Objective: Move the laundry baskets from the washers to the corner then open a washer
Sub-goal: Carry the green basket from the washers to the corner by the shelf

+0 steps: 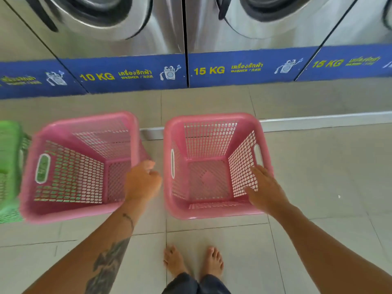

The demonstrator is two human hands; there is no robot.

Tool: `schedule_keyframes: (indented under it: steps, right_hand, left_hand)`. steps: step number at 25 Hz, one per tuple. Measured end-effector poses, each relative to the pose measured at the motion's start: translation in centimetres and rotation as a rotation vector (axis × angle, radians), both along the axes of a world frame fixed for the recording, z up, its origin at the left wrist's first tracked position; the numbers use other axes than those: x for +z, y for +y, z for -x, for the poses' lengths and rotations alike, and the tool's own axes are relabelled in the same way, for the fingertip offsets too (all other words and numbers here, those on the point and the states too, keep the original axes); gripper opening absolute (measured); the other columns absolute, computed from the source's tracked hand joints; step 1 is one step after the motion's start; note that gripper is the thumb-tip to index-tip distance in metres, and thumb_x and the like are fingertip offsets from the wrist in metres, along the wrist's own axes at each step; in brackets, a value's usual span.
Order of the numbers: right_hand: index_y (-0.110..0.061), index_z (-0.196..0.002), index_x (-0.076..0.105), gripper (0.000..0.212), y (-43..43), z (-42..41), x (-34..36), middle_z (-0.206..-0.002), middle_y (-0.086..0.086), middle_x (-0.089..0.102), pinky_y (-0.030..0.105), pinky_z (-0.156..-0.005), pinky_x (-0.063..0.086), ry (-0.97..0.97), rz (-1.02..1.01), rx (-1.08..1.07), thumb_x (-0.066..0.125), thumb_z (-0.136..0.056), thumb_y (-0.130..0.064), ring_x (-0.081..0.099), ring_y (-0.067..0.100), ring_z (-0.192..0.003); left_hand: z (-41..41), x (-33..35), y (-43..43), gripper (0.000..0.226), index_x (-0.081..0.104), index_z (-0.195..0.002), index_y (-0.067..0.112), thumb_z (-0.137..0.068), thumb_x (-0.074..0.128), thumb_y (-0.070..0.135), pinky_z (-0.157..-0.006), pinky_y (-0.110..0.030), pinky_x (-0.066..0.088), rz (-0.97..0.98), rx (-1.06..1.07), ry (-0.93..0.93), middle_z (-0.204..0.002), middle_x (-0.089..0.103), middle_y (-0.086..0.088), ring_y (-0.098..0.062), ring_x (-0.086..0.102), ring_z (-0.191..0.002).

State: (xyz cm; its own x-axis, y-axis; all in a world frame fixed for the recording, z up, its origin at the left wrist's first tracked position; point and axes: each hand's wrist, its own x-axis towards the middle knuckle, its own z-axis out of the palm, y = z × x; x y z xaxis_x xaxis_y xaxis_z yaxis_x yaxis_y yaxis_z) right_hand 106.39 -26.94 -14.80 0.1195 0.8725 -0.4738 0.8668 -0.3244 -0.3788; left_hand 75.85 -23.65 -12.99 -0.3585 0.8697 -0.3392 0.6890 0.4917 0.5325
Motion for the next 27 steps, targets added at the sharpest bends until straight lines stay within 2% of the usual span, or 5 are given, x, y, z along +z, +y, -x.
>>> schedule_keyframes:
  steps: [12, 16, 20, 24, 27]
  right_hand:
    - [-0.011, -0.131, 0.055, 0.05, 0.8, 25.6, 20.8, -0.133, 0.012, 0.056, 0.04, -0.102, 0.044, 0.151, -0.2, 0.446, 0.055, -0.082, -0.023, 0.055, 0.032, -0.121]
    - [-0.02, -0.126, 0.061, 0.047, 0.7, 37.5, 24.3, -0.13, 0.008, 0.057, 0.038, -0.1, 0.044, 0.114, -0.244, 0.522, 0.055, -0.08, -0.027, 0.056, 0.032, -0.119]
    - [-0.024, -0.081, 0.064, 0.021, -0.4, 49.5, 26.6, -0.094, 0.013, 0.066, 0.033, -0.072, 0.045, 0.128, -0.273, 0.547, 0.052, -0.08, -0.006, 0.062, 0.029, -0.081]
    - [-0.001, -0.111, 0.064, 0.028, -0.8, 58.9, 27.0, -0.121, 0.016, 0.062, 0.037, -0.099, 0.039, 0.122, -0.307, 0.585, 0.055, -0.084, -0.003, 0.055, 0.035, -0.117]
    - [-0.009, -0.103, 0.068, 0.031, 0.8, 64.8, 24.7, -0.109, 0.01, 0.069, 0.041, -0.094, 0.047, 0.106, -0.251, 0.667, 0.051, -0.076, -0.009, 0.061, 0.032, -0.106]
  left_hand:
    - [25.3, 24.2, -10.3, 0.025, 0.075, -0.097, 0.014, -0.087, 0.053, 0.007, -0.083, -0.034, 0.051, -0.235, 0.141, 0.111, -0.099, 0.074, -0.005, -0.028, 0.067, -0.092]
    - [38.4, 26.0, -14.8, 0.02, 0.074, -0.095, 0.025, -0.086, 0.059, 0.015, -0.091, -0.029, 0.047, -0.284, 0.298, 0.049, -0.109, 0.073, -0.003, -0.025, 0.065, -0.099]
    - [49.6, 26.8, -18.9, 0.028, 0.07, -0.089, 0.037, -0.085, 0.052, 0.015, -0.077, -0.028, 0.047, -0.23, 0.368, 0.041, -0.108, 0.071, -0.004, -0.022, 0.062, -0.084]
    - [57.5, 26.7, -19.7, 0.037, 0.072, -0.108, 0.027, -0.085, 0.047, 0.012, -0.081, -0.037, 0.056, -0.147, 0.335, 0.048, -0.107, 0.068, -0.005, -0.03, 0.066, -0.091]
    - [61.8, 24.5, -17.6, 0.038, 0.069, -0.109, 0.029, -0.083, 0.044, 0.017, -0.076, -0.034, 0.055, -0.094, 0.294, 0.086, -0.108, 0.067, 0.0, -0.025, 0.066, -0.086]
